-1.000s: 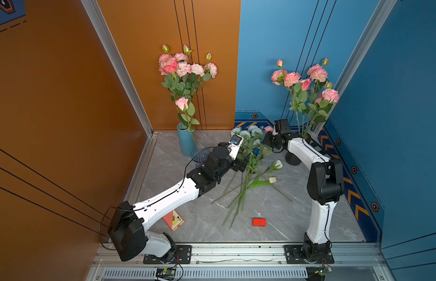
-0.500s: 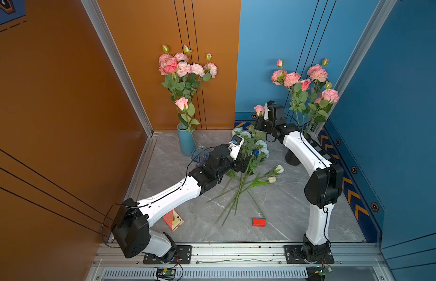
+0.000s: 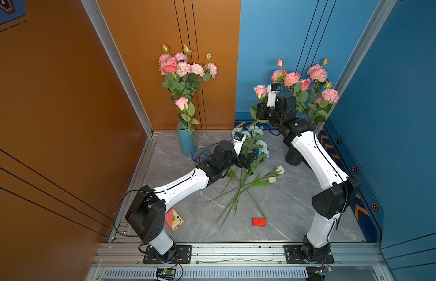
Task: Place the pink flowers into the vase
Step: Pick up the flower at the center of the board, then place the flower in the vase.
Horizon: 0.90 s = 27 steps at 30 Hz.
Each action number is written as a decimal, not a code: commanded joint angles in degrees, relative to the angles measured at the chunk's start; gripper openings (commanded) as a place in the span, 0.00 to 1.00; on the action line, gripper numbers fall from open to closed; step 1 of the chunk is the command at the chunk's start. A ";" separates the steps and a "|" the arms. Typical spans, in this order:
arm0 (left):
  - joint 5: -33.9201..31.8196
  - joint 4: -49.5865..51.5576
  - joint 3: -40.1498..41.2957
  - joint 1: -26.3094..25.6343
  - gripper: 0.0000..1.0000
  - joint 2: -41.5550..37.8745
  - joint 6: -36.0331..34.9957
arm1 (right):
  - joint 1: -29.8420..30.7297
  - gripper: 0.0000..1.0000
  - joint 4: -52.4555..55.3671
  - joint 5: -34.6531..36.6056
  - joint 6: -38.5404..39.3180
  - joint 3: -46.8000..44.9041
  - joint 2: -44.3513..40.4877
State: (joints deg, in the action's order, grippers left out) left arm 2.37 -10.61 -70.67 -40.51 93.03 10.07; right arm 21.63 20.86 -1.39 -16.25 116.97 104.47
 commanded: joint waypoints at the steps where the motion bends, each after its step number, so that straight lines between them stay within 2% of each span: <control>1: 2.87 -3.53 -3.08 1.13 0.97 1.77 2.17 | 0.61 0.08 -1.17 -0.28 1.49 -0.17 -3.54; 8: 3.78 -5.41 -6.25 2.12 0.87 4.43 3.58 | 1.27 0.08 -2.67 -0.58 1.20 -5.88 -8.45; 9: 3.91 -5.40 -6.85 2.18 0.81 4.78 3.58 | 1.31 0.08 -2.97 -0.66 1.14 -6.78 -8.99; 23: 4.82 -6.06 -10.69 1.73 0.47 7.40 4.52 | 2.10 0.08 -4.37 -2.08 -0.11 -10.80 -10.81; 27: 5.06 -6.04 -11.55 1.59 0.47 8.12 4.71 | 2.48 0.08 -4.41 -2.18 -0.23 -11.02 -10.64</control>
State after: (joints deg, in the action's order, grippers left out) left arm 6.35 -15.70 -80.42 -38.70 100.38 14.48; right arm 23.62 18.33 -2.76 -15.90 106.74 95.18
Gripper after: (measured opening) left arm 0.473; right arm 0.081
